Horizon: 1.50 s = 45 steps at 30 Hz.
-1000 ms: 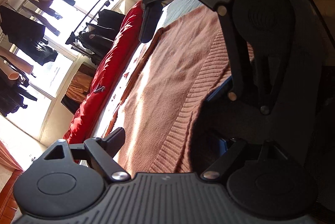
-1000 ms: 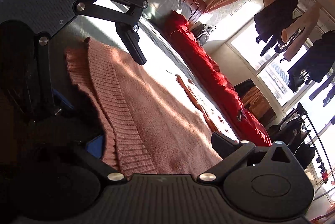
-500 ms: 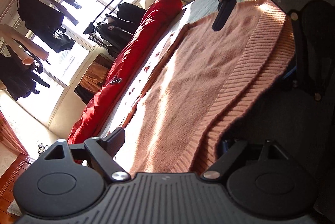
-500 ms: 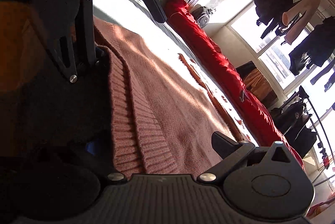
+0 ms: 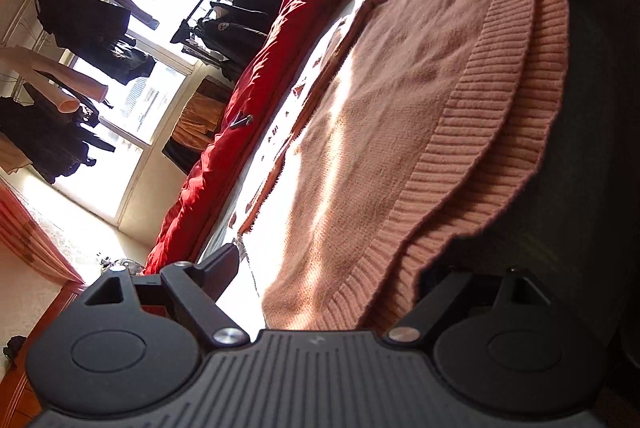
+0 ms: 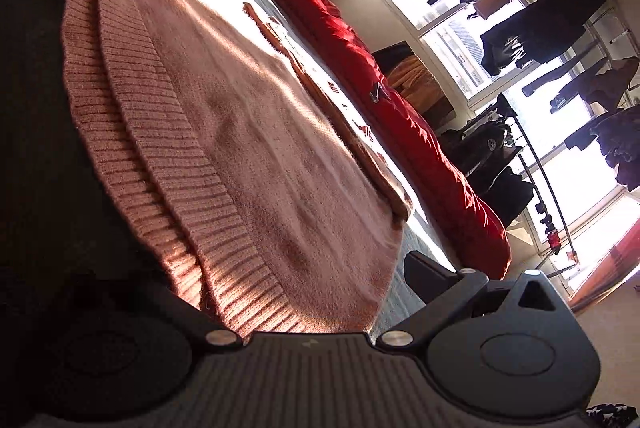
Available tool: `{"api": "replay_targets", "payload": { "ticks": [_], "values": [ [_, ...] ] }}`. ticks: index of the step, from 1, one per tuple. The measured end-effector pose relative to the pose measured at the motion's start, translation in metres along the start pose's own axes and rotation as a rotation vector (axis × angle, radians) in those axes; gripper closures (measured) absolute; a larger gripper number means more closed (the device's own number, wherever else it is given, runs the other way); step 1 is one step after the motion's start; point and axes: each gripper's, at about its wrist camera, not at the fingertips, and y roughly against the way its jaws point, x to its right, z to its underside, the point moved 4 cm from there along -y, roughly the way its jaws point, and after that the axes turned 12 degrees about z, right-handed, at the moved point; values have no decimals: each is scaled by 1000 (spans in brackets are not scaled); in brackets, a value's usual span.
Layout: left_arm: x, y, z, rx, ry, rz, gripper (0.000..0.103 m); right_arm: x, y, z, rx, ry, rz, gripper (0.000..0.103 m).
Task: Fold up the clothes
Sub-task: 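Carry the gripped hem over the sweater body toward the collar with both grippers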
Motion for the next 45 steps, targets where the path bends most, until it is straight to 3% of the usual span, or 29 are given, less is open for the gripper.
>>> {"api": "replay_targets", "payload": {
  "ticks": [5,11,12,15,17,20,22,27,35,40,45],
  "values": [
    [13,-4,-2,-10,-145,-21,17,-4,1,0,24,39,-8,0],
    [4,-8,7,-63,-145,18,19,14,-7,18,-37,38,-19,2],
    [5,-9,6,-73,-173,48,22,14,-6,18,-37,40,-46,6],
    [8,-12,4,-101,-254,144,37,12,-5,13,-42,71,-181,31],
    [10,-12,4,-117,-297,232,63,10,-4,10,-43,114,-263,51],
    [12,-12,4,-143,-346,344,92,10,-4,4,-58,166,-367,70],
    [6,-13,3,-150,-331,373,93,10,-6,0,-83,178,-432,88],
    [-10,-14,-2,-164,-266,432,98,17,-13,-10,-123,176,-489,94],
    [-38,-24,-15,-204,-240,538,99,45,-24,-25,-181,131,-549,95],
    [-64,-35,-26,-206,-205,534,99,69,-38,-39,-192,87,-561,96],
    [-84,-45,-33,-195,-189,480,99,89,-58,-50,-184,45,-533,96]
  ]
}}
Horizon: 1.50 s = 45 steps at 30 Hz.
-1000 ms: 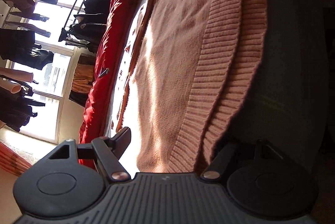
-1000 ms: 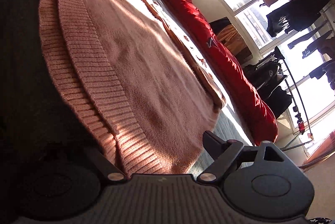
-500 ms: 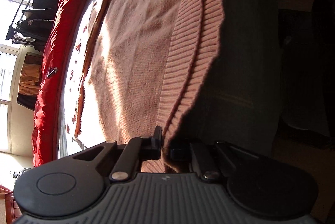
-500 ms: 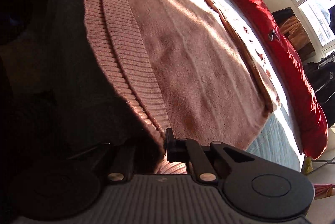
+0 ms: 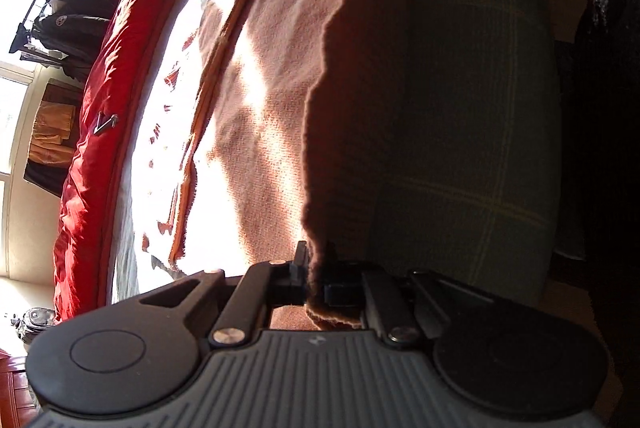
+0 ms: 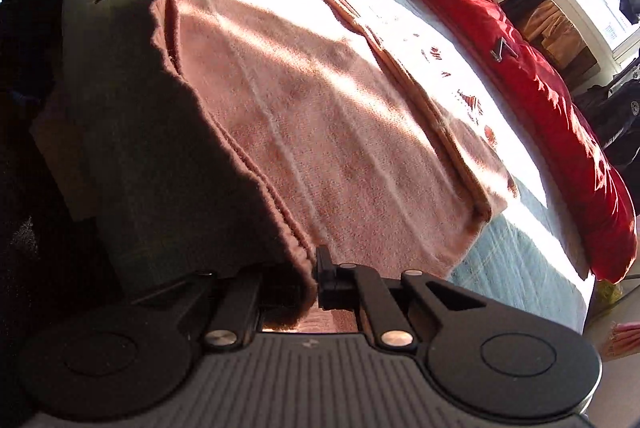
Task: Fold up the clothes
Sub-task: 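Carry the gripped hem over the sweater body toward the collar with both grippers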
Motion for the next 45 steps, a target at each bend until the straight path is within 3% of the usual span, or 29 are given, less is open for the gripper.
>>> {"api": "replay_targets", "payload": {
  "ticks": [18,30,45],
  "values": [
    [-76,-14,-15,46,53,-151,98,63,-38,-34,54,28,135,96],
    [-142,-41,-23,81,97,-265,99,113,-95,-76,100,69,318,96],
    [-213,-93,-38,85,177,-373,98,161,-183,-107,119,8,431,96]
  ]
}}
